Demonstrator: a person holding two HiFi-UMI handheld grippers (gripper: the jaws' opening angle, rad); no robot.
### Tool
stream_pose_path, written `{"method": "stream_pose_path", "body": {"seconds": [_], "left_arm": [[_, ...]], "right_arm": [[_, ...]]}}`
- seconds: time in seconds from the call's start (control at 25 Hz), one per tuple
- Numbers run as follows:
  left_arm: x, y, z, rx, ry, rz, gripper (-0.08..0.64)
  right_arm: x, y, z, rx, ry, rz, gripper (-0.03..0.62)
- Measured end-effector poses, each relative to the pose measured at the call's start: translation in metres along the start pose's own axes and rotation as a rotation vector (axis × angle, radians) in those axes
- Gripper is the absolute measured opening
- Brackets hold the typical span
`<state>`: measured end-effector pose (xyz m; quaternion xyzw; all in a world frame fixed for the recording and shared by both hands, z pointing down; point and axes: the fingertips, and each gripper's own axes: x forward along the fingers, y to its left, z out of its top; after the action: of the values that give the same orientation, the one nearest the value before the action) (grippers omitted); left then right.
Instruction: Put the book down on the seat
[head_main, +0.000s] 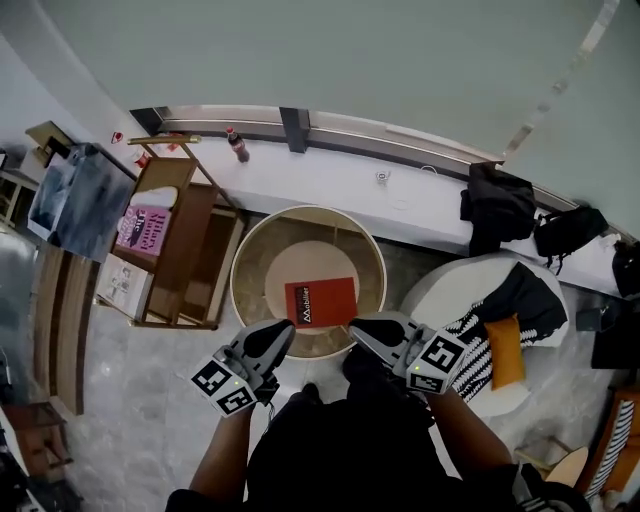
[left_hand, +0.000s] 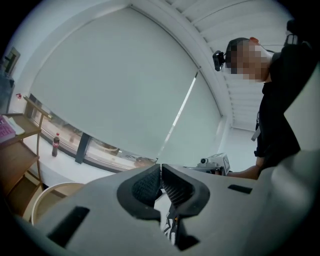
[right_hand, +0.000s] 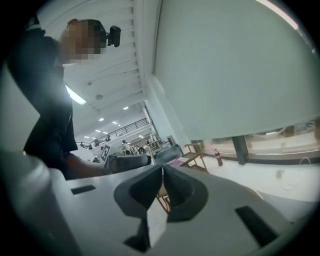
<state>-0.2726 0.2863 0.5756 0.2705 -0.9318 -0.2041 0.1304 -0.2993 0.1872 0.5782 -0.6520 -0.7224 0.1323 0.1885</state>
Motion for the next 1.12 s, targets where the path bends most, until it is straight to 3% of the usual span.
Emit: {"method": "stream_pose_path", "body": {"seconds": [0.28, 0.48, 0.56, 0.92, 1.12], "left_arm": [[0.018, 0.05, -0.01, -0.111, -0.016, 0.165, 0.031], [0.014, 0.095, -0.056, -0.214, 0.034, 0.282, 0.031], [0.011, 0.113, -0.083, -0.256, 0.073, 0.309, 0.032], [0.003, 0.198, -0.213, -0.463, 0.243, 0.368, 0.124], [0.0, 0.234, -0.272, -0.533, 0.303, 0.383, 0.158]], "right_arm": [[-0.009, -0.079, -0.01, 0.119, 0.021, 0.036, 0.031], [-0.005, -0.133, -0.046, 0.202, 0.088, 0.02, 0.04], [-0.002, -0.15, -0.065, 0.248, 0.112, 0.003, 0.088], [0.02, -0.229, -0.202, 0.537, 0.257, -0.132, 0.131], [0.027, -0.258, -0.281, 0.601, 0.382, -0.205, 0.155]]}}
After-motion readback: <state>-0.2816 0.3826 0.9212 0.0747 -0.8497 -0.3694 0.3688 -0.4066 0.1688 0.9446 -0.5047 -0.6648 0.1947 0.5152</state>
